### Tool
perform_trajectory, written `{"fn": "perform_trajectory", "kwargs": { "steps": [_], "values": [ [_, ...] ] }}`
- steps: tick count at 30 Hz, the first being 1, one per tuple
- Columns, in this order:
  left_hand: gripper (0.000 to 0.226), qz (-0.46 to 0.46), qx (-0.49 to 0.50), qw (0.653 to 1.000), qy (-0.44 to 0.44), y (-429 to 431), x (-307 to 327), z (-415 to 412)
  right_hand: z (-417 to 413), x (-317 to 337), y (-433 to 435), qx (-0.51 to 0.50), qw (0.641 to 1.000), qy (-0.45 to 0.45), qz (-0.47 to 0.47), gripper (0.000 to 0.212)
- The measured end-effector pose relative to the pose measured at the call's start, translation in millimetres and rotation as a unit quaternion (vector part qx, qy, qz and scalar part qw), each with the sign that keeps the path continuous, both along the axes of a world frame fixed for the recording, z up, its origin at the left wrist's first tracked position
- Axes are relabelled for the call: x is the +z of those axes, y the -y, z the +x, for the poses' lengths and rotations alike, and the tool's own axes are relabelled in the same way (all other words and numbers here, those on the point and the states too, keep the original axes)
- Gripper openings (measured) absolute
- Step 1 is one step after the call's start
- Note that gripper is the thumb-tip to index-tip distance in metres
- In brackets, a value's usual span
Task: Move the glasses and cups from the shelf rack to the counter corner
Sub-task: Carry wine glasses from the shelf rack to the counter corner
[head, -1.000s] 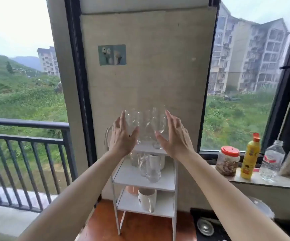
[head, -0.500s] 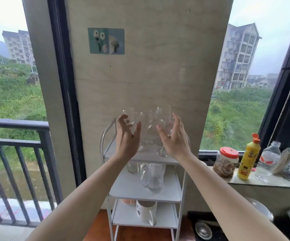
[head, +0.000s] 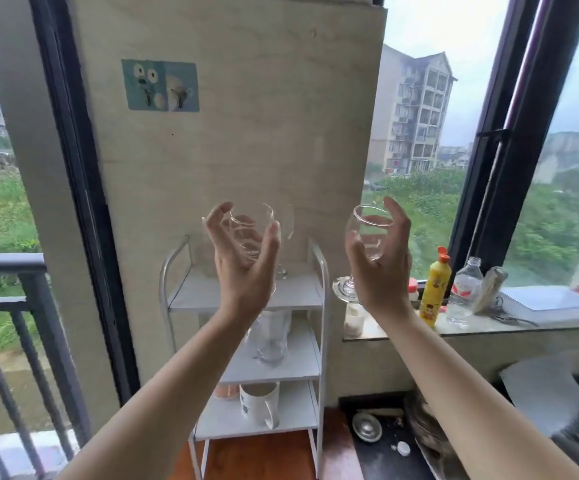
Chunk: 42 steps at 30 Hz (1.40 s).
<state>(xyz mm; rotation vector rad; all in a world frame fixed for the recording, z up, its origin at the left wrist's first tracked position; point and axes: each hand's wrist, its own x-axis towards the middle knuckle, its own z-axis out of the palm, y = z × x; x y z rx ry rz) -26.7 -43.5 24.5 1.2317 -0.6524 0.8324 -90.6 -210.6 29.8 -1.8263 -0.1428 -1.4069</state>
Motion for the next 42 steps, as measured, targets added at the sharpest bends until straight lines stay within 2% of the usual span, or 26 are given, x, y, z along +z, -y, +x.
{"fn": "perform_trajectory", "kwargs": {
  "steps": [6,9,14,18,21,25,30,38,42],
  "values": [
    [0.06,0.028,-0.171,0.985,0.002,101.0,-20.4,-64.5,-98.3,-34.6,86.8,-0.135,0.99,-0.013,0.038,0.057],
    [0.055,0.056,-0.254,0.966,-0.005,163.0,-37.4,-108.7,-170.4,-51.5,131.9,-0.219,0.974,-0.018,0.055,0.06],
    [0.047,0.071,-0.396,0.915,-0.019,260.4,-48.7,-207.9,-310.3,-57.2,185.1,-0.347,0.936,-0.023,0.059,0.052],
    [0.047,0.095,-0.491,0.866,-0.032,325.1,-49.3,-308.3,-435.8,-63.6,218.6,-0.433,0.899,-0.016,0.072,0.065],
    [0.051,0.108,-0.554,0.824,-0.046,371.4,-53.1,-395.5,-530.9,-71.9,244.1,-0.484,0.872,-0.009,0.077,0.062],
    [0.055,0.128,-0.606,0.784,-0.049,422.2,-56.1,-502.1,-640.0,-81.1,279.2,-0.536,0.841,-0.004,0.075,0.062],
    [0.044,0.161,-0.641,0.749,-0.047,484.1,-60.0,-616.5,-758.3,-81.2,327.9,-0.578,0.812,-0.028,0.079,0.061],
    [0.06,0.2,-0.661,0.719,-0.071,583.5,-81.1,-730.7,-873.7,-113.1,405.2,-0.613,0.782,-0.053,0.101,0.063],
    [0.057,0.219,-0.695,0.681,-0.072,647.3,-98.8,-799.5,-936.5,-135.8,446.2,-0.638,0.758,-0.056,0.122,0.063]
  ]
}}
